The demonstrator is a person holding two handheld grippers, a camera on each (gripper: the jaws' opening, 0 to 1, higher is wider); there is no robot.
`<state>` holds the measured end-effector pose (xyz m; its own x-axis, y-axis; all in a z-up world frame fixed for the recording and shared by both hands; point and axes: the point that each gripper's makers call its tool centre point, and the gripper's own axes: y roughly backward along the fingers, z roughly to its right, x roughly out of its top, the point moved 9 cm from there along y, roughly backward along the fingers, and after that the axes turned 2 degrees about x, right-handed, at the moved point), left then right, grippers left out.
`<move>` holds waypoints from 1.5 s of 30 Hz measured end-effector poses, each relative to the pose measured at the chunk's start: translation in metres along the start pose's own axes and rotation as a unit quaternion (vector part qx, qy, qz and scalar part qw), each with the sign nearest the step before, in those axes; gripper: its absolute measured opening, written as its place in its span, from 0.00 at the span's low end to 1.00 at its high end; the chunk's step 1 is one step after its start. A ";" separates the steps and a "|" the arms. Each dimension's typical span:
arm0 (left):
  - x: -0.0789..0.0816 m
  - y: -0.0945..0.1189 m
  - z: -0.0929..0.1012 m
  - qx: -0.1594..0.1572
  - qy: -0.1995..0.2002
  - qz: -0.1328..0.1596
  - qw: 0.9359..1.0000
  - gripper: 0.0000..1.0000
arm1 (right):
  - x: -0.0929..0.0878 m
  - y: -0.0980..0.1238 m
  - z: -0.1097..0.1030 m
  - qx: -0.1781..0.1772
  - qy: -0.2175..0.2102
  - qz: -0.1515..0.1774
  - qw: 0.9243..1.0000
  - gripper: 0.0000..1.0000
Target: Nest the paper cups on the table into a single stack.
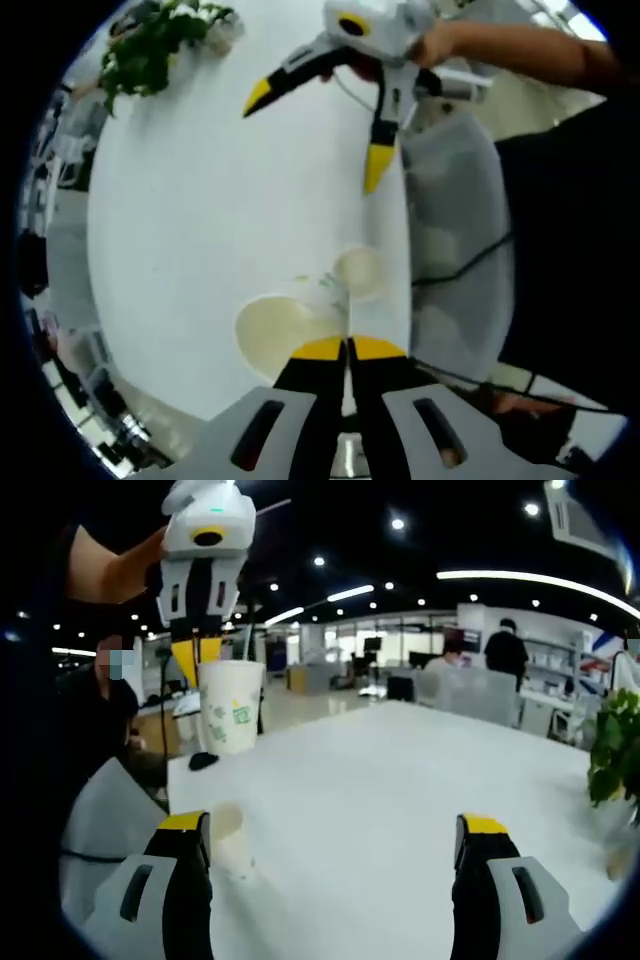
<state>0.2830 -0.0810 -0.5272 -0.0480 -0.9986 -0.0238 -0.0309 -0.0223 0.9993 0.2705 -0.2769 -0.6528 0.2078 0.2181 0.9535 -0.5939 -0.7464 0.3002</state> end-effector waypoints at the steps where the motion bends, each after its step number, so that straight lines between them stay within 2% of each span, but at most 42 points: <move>1: 0.000 -0.001 0.001 -0.001 0.000 0.001 1.000 0.00 | 0.000 0.001 0.000 -0.001 -0.001 0.001 1.000 1.00; 16: 0.003 -0.022 0.013 -0.046 0.022 -0.002 0.999 0.00 | -0.010 0.002 -0.003 0.000 -0.010 -0.005 1.000 1.00; 38: 0.006 -0.049 0.023 -0.053 0.020 -0.007 0.998 0.00 | -0.011 0.004 -0.005 -0.001 -0.017 -0.004 1.000 1.00; 45: 0.004 -0.068 0.027 -0.055 0.026 -0.014 0.998 0.00 | -0.013 0.004 -0.007 0.001 -0.018 -0.003 1.000 1.00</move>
<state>0.2578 -0.0819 -0.5957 0.0028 -0.9985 -0.0538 0.0780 -0.0534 0.9955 0.2603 -0.2784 -0.6640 0.2392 0.2011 0.9499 -0.5911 -0.7460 0.3067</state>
